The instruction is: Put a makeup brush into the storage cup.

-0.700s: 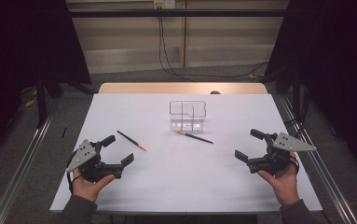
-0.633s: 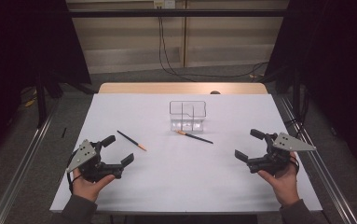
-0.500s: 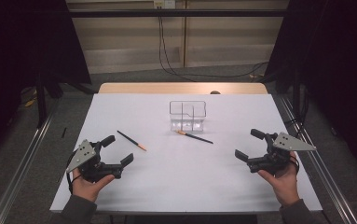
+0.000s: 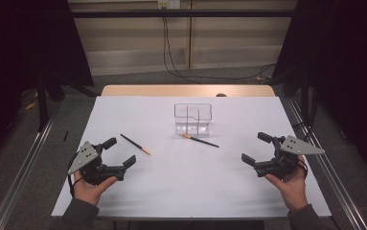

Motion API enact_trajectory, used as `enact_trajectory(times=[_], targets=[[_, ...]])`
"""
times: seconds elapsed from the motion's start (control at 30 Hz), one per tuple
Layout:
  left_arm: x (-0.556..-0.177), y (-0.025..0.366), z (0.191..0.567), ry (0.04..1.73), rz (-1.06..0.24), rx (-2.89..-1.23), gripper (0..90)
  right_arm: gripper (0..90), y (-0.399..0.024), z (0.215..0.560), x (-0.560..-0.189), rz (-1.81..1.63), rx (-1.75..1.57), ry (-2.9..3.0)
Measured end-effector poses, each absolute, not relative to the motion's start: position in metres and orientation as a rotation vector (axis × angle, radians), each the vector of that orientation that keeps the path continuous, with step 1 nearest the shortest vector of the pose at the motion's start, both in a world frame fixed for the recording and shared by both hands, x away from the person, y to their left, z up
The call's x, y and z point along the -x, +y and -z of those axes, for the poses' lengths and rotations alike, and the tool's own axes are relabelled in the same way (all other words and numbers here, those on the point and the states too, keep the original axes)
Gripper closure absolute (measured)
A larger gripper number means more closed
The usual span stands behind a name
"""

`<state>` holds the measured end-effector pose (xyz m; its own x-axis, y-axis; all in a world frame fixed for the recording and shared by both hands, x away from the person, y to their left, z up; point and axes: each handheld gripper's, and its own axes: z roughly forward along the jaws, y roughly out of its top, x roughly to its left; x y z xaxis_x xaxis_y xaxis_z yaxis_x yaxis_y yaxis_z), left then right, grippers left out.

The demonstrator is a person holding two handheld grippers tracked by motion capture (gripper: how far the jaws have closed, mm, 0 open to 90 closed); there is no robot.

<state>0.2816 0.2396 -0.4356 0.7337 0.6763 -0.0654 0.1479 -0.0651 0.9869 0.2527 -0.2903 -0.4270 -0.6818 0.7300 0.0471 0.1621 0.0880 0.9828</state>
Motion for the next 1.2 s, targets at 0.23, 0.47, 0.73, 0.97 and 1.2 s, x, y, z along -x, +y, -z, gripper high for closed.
enact_trajectory(times=[0.23,0.47,0.73,0.97,1.2], targets=[[-0.286,0.241,0.432,0.687,-0.488,-1.606,3.0,0.0,-0.292,0.426,-0.253,-1.638,-0.881,1.906],[-0.292,0.239,0.430,0.687,-0.483,-1.594,3.0,0.0,-0.293,0.426,-0.252,-1.629,-0.889,1.898],[-0.301,0.240,0.429,0.710,-0.501,-1.585,3.1,0.0,-0.292,0.427,-0.253,-1.628,-0.876,1.909],[-0.306,0.240,0.429,0.713,-0.504,-1.583,3.2,0.0,-0.293,0.426,-0.253,-1.635,-0.884,1.906],[-0.313,0.238,0.425,0.715,-0.516,-1.578,3.2,0.0,-0.293,0.427,-0.253,-1.620,-0.873,1.915]])
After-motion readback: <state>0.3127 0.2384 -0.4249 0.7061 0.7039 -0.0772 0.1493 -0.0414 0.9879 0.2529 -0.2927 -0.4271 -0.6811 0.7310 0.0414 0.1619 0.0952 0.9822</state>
